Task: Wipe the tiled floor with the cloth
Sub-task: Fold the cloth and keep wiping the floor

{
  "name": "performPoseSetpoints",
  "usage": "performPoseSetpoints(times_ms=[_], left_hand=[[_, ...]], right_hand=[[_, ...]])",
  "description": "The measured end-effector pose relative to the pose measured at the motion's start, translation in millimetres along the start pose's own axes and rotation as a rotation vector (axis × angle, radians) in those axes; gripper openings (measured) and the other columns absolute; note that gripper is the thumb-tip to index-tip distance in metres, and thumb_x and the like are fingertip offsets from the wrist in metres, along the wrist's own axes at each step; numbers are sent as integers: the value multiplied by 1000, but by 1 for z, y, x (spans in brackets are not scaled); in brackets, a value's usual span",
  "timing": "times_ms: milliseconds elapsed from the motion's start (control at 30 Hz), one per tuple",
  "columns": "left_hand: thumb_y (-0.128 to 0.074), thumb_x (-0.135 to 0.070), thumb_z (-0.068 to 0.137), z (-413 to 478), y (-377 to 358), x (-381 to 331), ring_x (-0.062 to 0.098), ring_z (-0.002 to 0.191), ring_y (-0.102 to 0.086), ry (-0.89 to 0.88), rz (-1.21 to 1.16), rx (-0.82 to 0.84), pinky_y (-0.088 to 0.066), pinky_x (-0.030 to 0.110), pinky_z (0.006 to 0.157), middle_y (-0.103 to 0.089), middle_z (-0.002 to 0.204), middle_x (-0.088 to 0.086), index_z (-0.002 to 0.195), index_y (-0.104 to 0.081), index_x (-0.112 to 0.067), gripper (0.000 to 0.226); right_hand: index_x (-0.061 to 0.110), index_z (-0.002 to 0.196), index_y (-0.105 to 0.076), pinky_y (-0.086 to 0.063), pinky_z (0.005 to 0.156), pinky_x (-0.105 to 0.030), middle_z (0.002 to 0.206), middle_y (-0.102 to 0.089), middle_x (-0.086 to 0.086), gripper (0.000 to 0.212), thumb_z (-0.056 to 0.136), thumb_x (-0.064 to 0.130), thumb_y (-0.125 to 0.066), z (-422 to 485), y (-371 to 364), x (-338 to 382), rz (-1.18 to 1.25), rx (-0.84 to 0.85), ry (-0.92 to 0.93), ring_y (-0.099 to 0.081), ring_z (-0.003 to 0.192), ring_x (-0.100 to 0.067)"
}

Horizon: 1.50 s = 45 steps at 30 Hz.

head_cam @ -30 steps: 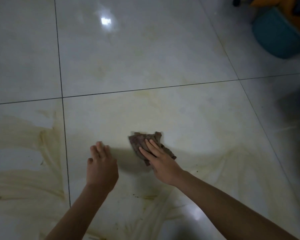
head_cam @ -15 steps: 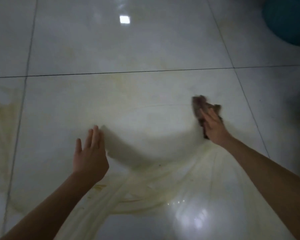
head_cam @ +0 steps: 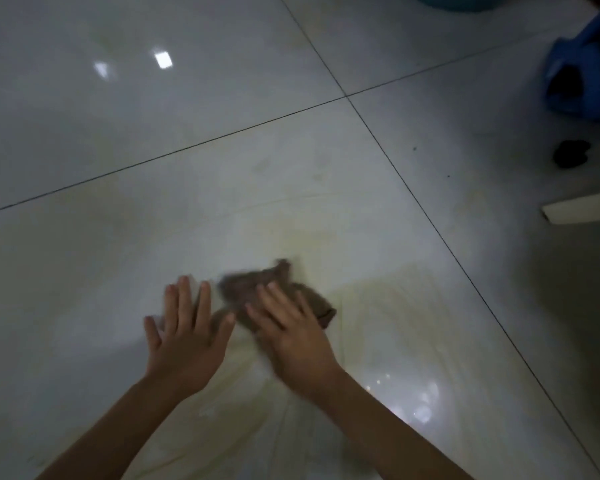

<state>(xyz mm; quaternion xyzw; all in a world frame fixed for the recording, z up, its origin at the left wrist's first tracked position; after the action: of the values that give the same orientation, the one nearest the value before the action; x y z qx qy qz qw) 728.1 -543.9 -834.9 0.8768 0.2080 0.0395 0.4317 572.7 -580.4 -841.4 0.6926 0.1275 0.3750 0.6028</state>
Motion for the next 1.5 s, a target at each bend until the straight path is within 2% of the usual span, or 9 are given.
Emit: performPoseSetpoints(times_ms=[133, 267, 533, 700, 800, 1000, 1167, 1267, 1500], left_hand=[[7, -64, 85, 1, -4, 0, 10, 122, 50, 27, 6, 62, 15, 50, 116, 61, 123, -11, 136, 41, -30, 70], [30, -71, 68, 2, -8, -1, 14, 121, 52, 73, 43, 41, 17, 47, 113, 61, 126, -7, 127, 47, -28, 75], [17, -78, 72, 6, -9, 1, 9, 117, 58, 33, -7, 116, 31, 47, 103, 65, 124, -12, 124, 51, -31, 77], [12, -72, 74, 7, -8, 0, 11, 115, 60, 34, -11, 143, 30, 49, 103, 66, 124, -9, 124, 51, -30, 76], [17, -74, 79, 7, -9, 1, 11, 118, 59, 15, -14, 133, 34, 47, 98, 64, 127, -8, 125, 52, -31, 73], [25, -78, 62, 8, -11, 1, 13, 123, 55, 9, -28, 110, 31, 50, 102, 62, 131, -7, 126, 52, -32, 84], [20, -78, 72, 11, -15, 2, 13, 122, 55, 45, -47, 74, 25, 53, 108, 62, 130, -10, 128, 49, -30, 80], [17, -80, 72, 15, -16, 1, 14, 122, 55, 61, -61, 47, 26, 51, 106, 61, 130, -11, 129, 48, -32, 81], [-17, -62, 95, 14, -6, 7, 5, 122, 51, -30, -202, -7, 24, 44, 109, 53, 134, -15, 134, 39, -31, 75]], right_hand=[[5, 121, -67, -43, 102, -54, 131, -60, -17, 39, 82, 5, -69, -6, 35, -53, 83, 0, 119, -55, 124, -35], [2, 122, -64, -45, 100, -50, 131, -56, -25, 42, 92, 26, -47, -9, 87, -170, -57, -116, -181, -56, 117, -43], [17, 153, -26, -3, 118, -52, 160, -14, -16, 61, 100, 47, -22, 112, 53, -153, -215, -166, -496, -16, 146, -37], [7, 138, -51, -24, 115, -56, 147, -42, -21, 48, 94, 25, -47, 126, -4, -10, -60, -2, 224, -37, 138, -37], [-1, 127, -59, -28, 114, -52, 137, -52, -23, 41, 86, 5, -64, 122, 14, -28, 84, 114, 522, -46, 132, -36], [-10, 128, -54, -33, 110, -52, 138, -46, -31, 41, 92, 9, -46, 106, 95, -229, 64, -112, -193, -43, 129, -48], [-3, 140, -44, -15, 117, -53, 149, -31, -31, 48, 98, 18, -37, 125, 74, -201, -107, -228, -403, -31, 137, -46], [8, 150, -31, -6, 119, -46, 160, -14, -15, 52, 100, 25, -34, 142, 43, -118, -107, -183, -226, -20, 146, -32], [10, 140, -50, -16, 119, -51, 152, -34, -18, 45, 98, 27, -47, 120, 7, -28, -73, 145, 482, -27, 144, -33]])
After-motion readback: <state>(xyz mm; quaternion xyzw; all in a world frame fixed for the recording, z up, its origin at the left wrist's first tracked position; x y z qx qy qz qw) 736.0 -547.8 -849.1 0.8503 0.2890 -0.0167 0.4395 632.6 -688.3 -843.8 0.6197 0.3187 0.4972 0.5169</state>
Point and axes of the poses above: each hand's wrist, its own z-axis towards the middle knuckle, its own y-axis out of the back of the hand, x = y × z, the point moved 4 cm from there along z, towards the middle knuckle
